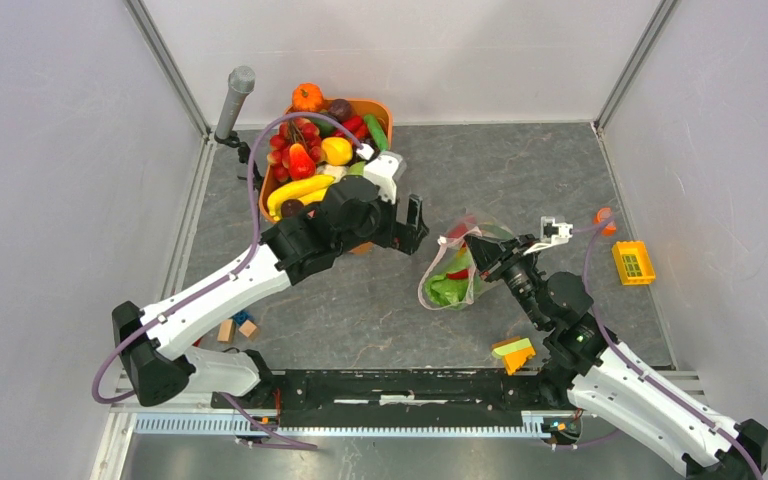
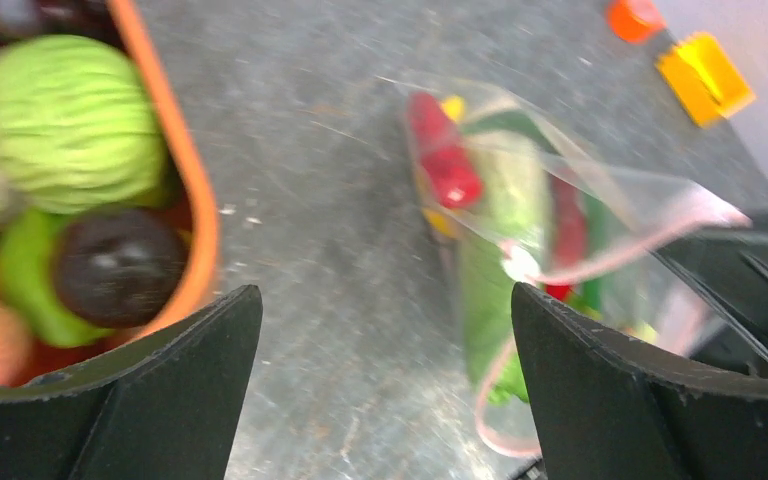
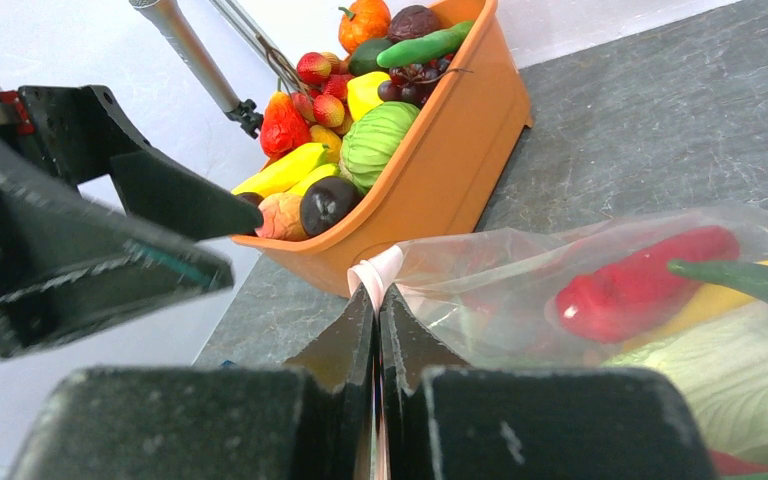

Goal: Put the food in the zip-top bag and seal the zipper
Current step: Place the fake vegetable in the zipper food storage bag, then pick up the fake vegetable from the bin.

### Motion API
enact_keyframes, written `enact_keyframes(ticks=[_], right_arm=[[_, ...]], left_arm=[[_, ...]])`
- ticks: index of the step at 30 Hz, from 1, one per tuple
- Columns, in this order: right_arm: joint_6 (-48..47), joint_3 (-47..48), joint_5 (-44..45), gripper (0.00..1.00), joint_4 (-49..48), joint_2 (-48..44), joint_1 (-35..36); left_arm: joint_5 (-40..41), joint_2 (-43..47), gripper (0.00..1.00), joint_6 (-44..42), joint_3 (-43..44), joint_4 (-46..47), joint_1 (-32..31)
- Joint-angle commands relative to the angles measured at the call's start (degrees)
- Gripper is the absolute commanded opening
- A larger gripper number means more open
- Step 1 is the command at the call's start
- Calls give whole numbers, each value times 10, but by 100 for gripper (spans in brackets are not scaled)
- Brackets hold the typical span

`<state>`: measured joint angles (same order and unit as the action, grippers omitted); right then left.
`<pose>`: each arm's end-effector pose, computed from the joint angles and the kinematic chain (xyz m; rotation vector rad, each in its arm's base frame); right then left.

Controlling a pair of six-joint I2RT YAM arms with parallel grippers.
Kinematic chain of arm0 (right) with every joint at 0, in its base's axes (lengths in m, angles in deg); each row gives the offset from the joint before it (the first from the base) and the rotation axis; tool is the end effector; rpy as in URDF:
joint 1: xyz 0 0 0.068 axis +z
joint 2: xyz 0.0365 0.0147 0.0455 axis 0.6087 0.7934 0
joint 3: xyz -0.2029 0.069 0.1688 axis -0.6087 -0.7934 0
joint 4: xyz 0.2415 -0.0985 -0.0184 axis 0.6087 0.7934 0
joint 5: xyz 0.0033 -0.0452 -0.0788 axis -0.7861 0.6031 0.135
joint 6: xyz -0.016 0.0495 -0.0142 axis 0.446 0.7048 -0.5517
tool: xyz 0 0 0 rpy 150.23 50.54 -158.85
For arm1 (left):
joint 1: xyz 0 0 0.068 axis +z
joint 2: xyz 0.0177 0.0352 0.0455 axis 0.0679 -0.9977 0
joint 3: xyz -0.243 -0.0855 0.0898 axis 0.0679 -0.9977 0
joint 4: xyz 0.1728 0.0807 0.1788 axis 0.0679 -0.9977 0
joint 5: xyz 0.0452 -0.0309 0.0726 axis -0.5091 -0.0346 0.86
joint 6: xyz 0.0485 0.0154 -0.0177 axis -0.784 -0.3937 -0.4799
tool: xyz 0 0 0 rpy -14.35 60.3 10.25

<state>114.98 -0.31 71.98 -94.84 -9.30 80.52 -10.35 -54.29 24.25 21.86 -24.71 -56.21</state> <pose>0.1172 0.0963 0.2798 0.1666 1.5318 0.9380 0.1830 -0.2274 0.3744 0.4605 2.0337 -0.6304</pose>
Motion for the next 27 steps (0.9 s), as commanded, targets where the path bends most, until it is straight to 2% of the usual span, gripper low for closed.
enact_keyframes(ticks=[1, 3, 11, 15, 18, 27], right_arm=[[2, -1, 20, 7, -14, -12, 2], [3, -1, 20, 7, -13, -12, 2], [4, 1, 17, 7, -14, -6, 2], [2, 1, 16, 7, -15, -7, 1], [1, 0, 15, 7, -17, -5, 2], [-5, 6, 17, 7, -13, -6, 1]], left_arm=[[181, 7, 100, -29, 29, 21, 16], [185, -8, 100, -31, 51, 17, 30], [117, -70, 99, -7, 79, 82, 112], [107, -143, 91, -24, 162, 41, 140], [128, -199, 87, -78, 222, 28, 142], [188, -387, 78, -197, 451, -127, 143]])
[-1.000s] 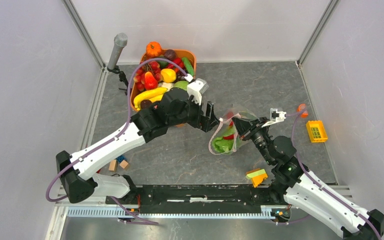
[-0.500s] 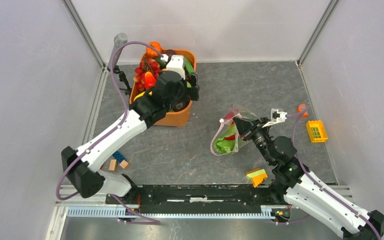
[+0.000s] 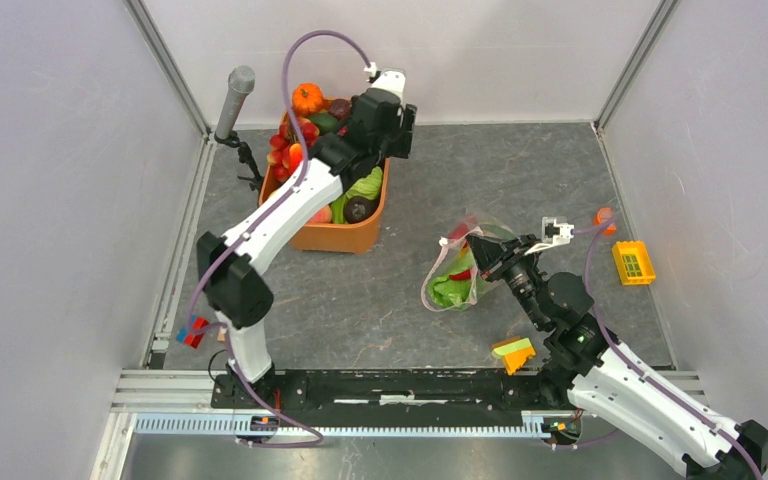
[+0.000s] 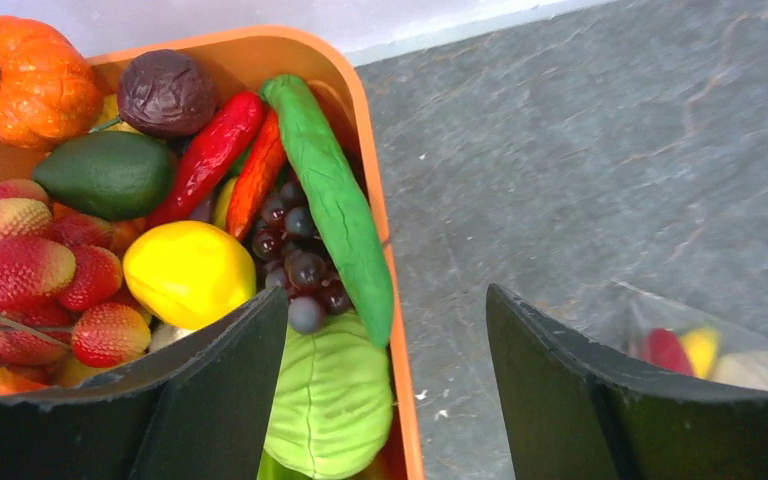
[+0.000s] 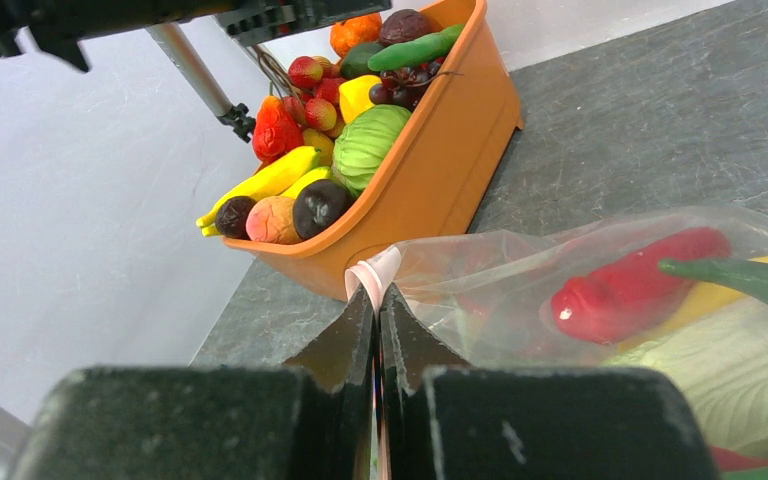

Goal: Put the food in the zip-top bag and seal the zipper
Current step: Pick up the fake vegetable from the bin.

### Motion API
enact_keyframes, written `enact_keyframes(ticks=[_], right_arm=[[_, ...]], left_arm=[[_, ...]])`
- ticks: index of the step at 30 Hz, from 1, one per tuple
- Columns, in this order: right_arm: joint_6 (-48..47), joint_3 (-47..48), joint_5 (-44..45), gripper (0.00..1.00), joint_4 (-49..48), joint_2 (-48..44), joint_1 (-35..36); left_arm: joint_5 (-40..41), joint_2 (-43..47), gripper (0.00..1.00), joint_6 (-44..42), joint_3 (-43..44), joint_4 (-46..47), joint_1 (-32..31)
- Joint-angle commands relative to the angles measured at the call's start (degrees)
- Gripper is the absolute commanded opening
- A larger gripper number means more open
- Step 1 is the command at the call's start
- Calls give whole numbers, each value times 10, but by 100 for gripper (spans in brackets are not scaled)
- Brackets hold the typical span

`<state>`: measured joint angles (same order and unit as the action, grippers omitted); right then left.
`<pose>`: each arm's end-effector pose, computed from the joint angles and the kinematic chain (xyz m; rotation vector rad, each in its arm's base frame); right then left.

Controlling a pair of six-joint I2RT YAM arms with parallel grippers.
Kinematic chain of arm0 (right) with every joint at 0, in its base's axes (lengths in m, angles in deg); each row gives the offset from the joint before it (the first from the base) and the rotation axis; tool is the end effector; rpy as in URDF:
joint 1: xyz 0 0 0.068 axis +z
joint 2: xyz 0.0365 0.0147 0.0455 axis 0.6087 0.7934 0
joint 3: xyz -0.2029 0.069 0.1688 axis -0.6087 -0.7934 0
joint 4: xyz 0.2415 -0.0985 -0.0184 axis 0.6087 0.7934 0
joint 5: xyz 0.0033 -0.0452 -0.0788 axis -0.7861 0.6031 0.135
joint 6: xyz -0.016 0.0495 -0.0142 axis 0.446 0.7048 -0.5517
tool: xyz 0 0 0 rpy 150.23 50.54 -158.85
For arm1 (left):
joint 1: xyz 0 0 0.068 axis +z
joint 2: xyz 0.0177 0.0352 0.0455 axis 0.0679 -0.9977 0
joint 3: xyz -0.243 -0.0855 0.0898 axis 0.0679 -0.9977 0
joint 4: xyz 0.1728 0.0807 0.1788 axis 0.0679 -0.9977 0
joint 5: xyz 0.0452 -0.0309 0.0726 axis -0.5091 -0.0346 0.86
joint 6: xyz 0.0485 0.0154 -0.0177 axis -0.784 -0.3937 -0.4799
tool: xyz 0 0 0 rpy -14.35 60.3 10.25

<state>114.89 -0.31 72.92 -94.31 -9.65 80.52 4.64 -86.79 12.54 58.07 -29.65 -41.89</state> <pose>0.1168 0.0951 0.2796 0.1787 1.5319 0.9233 0.3495 -0.2543 0.3883 0.2422 1.9937 -0.0859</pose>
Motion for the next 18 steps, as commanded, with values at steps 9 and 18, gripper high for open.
enact_keyframes(ticks=[9, 18], right_arm=[[-7, 7, 8, 8, -18, 1, 2], [-6, 4, 8, 8, -22, 0, 1]], left_arm=[[87, -155, 73, -129, 193, -134, 1], [108, -177, 62, -170, 210, -154, 1]])
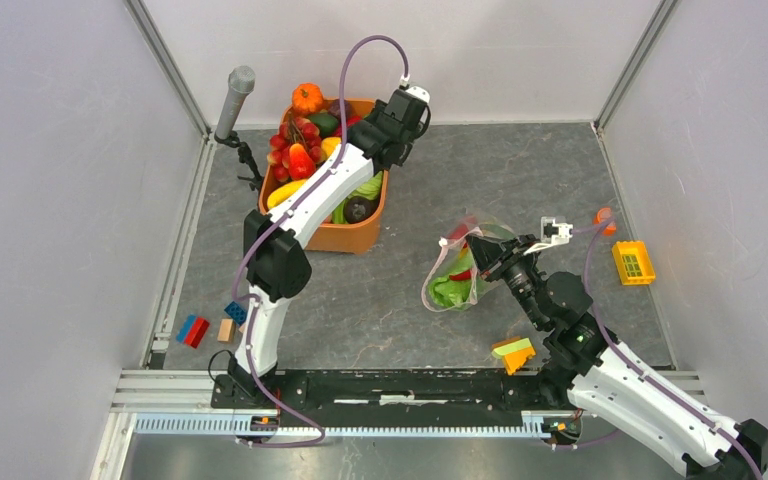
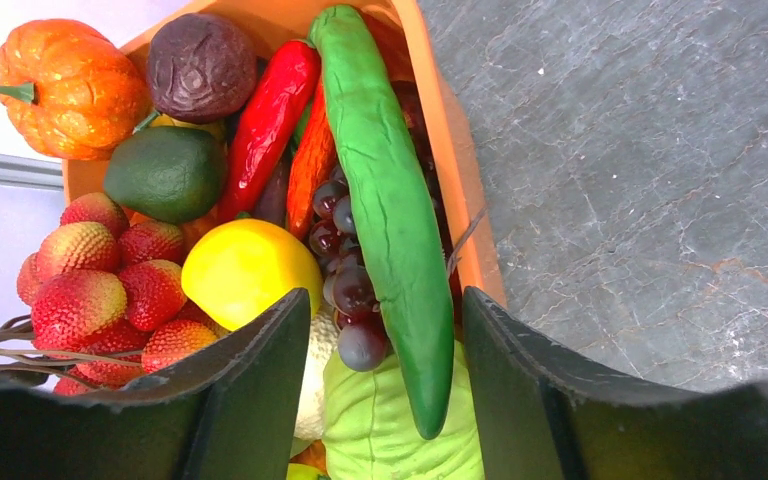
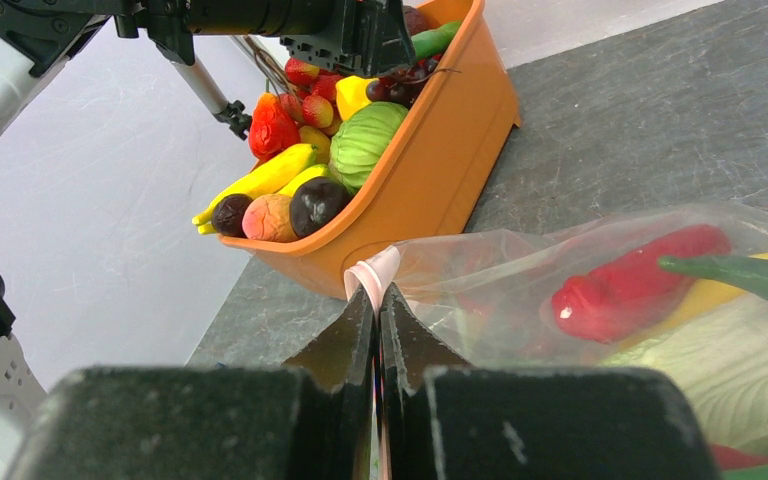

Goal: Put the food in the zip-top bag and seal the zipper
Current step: Pick up the fake vegetable from the bin.

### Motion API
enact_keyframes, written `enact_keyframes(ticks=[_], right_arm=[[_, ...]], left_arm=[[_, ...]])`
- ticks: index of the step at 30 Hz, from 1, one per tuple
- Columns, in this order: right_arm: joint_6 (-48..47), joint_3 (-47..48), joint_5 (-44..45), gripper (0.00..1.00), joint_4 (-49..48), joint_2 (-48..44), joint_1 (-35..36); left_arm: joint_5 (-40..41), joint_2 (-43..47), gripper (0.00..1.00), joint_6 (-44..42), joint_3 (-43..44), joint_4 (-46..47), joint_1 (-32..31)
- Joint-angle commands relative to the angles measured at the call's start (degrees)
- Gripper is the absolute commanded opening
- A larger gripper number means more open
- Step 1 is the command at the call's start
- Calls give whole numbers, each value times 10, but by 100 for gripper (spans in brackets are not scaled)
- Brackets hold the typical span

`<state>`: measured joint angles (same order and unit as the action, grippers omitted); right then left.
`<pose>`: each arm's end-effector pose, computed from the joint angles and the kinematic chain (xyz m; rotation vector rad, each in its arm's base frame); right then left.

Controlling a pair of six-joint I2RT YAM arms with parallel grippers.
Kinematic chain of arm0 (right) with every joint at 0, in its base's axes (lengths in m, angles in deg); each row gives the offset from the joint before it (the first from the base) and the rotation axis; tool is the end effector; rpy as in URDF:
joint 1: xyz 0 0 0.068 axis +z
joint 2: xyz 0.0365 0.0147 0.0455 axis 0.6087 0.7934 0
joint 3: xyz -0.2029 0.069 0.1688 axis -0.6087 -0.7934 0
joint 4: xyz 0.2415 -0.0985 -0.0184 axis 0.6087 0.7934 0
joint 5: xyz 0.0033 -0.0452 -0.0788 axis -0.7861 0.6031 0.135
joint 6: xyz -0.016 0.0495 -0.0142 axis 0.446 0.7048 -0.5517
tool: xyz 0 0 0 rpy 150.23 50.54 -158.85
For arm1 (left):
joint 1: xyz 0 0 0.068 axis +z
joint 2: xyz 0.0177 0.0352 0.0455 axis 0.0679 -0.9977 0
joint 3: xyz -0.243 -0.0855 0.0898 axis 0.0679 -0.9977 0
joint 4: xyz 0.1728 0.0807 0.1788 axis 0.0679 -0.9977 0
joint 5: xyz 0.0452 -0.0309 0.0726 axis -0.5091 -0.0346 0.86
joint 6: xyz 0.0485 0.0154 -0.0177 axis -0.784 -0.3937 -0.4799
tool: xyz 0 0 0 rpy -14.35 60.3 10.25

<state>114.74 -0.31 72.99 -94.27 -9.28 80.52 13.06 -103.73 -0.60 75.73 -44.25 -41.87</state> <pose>0.1177 0.0958 0.2787 0.1767 1.5385 0.9167 0.3942 -0.2832 0.3388 0.5050 2.1206 0.3258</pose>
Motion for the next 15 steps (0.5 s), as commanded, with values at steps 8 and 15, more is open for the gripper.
enact_keyframes(ticks=[8, 15], right_arm=[[-5, 4, 10, 8, -15, -10, 2], [-7, 5, 14, 8, -12, -12, 1]], left_arm=[[17, -25, 55, -47, 52, -16, 1], [17, -30, 48, -41, 52, -26, 1]])
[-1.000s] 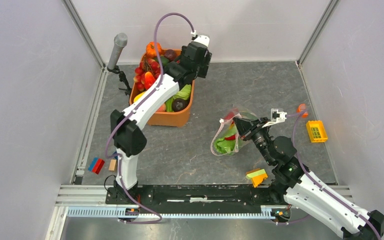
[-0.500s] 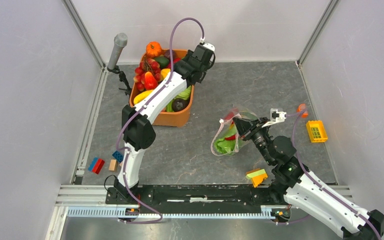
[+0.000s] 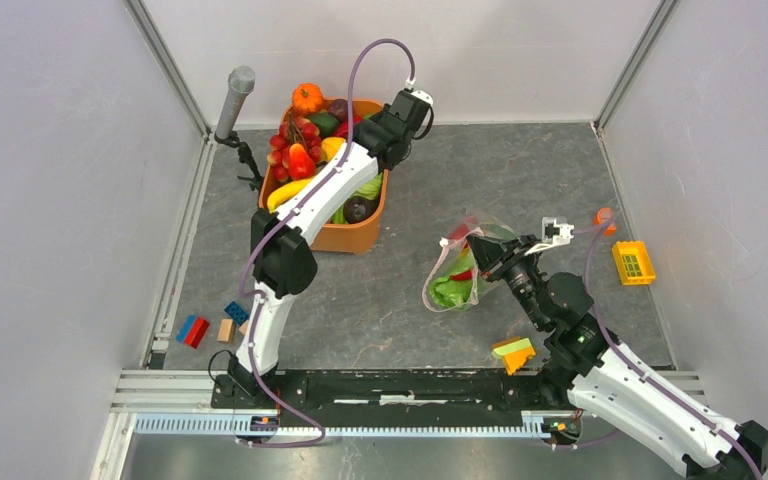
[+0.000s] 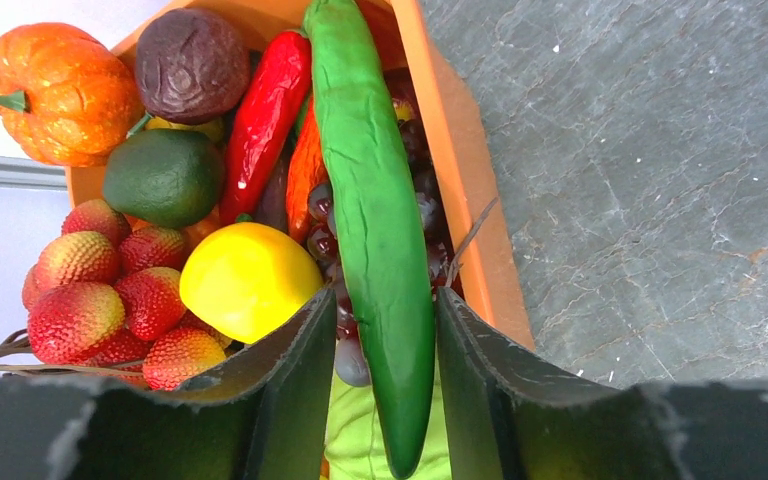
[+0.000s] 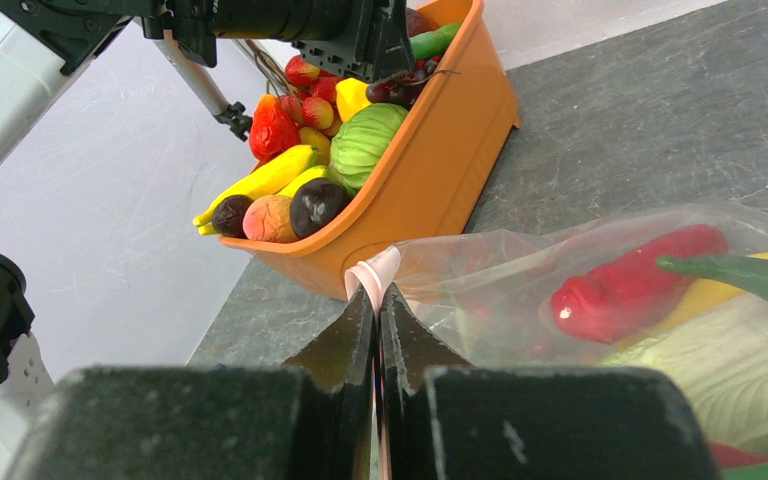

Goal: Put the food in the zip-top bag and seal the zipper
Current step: Pick up the fake vegetable from the bin.

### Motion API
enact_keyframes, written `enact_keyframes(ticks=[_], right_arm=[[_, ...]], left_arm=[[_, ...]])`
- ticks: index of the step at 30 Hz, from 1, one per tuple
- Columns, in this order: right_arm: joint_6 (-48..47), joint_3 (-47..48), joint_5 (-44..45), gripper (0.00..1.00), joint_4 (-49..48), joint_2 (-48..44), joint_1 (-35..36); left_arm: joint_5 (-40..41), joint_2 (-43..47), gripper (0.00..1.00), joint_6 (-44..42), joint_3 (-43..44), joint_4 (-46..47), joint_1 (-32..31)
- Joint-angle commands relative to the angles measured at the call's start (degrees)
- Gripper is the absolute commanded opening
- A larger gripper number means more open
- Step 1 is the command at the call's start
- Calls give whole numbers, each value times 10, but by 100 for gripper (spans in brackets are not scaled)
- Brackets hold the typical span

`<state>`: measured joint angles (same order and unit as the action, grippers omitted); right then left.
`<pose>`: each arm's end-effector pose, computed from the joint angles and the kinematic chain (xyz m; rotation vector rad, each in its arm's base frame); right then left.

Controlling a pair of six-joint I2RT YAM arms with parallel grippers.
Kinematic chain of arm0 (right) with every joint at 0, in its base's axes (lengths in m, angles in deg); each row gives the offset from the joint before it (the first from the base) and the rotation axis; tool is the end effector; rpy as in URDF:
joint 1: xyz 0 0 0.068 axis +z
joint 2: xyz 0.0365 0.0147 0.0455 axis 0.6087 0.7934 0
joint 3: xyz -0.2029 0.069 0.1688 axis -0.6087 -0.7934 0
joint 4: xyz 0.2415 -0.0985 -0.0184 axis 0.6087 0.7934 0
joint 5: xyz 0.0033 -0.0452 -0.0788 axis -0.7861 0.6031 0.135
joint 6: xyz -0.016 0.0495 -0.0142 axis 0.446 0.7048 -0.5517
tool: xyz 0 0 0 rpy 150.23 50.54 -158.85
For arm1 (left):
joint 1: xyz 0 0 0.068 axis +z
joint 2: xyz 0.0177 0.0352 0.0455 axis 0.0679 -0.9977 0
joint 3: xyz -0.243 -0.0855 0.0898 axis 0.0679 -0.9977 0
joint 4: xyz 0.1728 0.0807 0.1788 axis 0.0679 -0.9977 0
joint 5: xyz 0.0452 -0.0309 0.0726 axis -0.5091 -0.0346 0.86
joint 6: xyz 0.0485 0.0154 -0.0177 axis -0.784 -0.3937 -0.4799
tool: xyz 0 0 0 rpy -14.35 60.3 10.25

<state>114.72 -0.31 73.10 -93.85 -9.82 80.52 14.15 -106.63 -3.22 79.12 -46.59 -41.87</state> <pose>0.1166 0.0947 0.2791 0.1783 1.5361 0.9161 0.4006 -0.2875 0.3310 0.5619 2.1309 0.3883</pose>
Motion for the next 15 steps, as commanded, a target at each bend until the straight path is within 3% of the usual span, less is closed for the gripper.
enact_keyframes(ticks=[1, 9, 15], right_arm=[[-6, 6, 13, 8, -15, -6, 2], [-5, 6, 12, 8, -15, -5, 2], [-5, 6, 12, 8, -14, -6, 2]], left_arm=[[6, -2, 44, -15, 18, -3, 1], [-3, 12, 22, -7, 15, -3, 1], [15, 64, 19, 2, -26, 25, 1]])
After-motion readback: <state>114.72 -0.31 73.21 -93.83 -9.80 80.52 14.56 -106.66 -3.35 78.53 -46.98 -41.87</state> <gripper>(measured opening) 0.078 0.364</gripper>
